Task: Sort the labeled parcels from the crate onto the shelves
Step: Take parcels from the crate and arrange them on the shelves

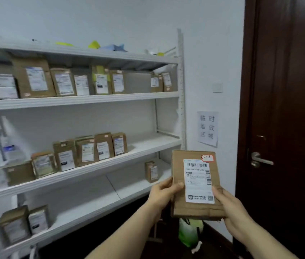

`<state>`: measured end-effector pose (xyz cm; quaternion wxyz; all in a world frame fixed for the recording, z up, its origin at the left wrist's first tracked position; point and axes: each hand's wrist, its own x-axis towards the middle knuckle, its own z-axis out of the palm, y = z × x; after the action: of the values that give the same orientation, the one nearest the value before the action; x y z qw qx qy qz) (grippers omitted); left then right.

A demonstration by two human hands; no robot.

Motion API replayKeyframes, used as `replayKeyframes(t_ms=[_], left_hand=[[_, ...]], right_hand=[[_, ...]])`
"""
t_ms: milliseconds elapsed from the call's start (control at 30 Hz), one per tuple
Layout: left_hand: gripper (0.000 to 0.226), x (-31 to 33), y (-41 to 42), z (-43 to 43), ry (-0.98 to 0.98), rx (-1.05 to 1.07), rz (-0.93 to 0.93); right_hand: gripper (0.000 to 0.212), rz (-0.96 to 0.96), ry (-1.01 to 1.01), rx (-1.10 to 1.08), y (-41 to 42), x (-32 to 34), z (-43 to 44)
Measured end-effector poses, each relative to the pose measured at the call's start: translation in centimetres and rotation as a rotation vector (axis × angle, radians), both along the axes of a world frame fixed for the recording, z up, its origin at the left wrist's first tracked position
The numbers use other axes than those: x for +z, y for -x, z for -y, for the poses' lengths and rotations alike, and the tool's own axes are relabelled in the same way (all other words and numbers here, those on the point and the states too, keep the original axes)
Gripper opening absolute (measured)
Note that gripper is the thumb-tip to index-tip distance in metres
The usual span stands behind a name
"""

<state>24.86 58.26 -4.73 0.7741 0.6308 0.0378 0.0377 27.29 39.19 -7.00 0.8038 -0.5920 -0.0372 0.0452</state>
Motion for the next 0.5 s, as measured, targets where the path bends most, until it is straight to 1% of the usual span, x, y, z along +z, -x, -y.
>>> replayKeyframes(t_ms=[67,133,167,267,400,500], left_hand=[[0.05,0.2,0.4,-1.8,0.005,0.041,0.001],[0.048,0.7,1.2,-3.8,0.012,0.094,0.004],[0.047,1.0,1.6,-4.7,-0.005,0.112,0.004],[0.051,1.5,2.6,-7.8,-0.058,0.176,0.004],[0.05,1.8,3.9,-11.2,-0.052,0.241,-0.002],[0.043,1.9,4.4,-12.8,-0.041,0.251,-0.003]], right_hand=[[0.025,0.022,0.015,0.025,0.1,0.7,-2.0],[0.025,0.044,0.032,0.058,0.3,1.4,-4.1],[0.024,0.055,0.038,0.075,0.4,1.7,-5.2],[0.021,0.09,0.072,0.127,0.8,2.3,-8.4],[0.024,0.105,0.095,0.171,0.9,2.1,-12.1],[0.023,0.105,0.079,0.2,1.0,2.1,-13.8]])
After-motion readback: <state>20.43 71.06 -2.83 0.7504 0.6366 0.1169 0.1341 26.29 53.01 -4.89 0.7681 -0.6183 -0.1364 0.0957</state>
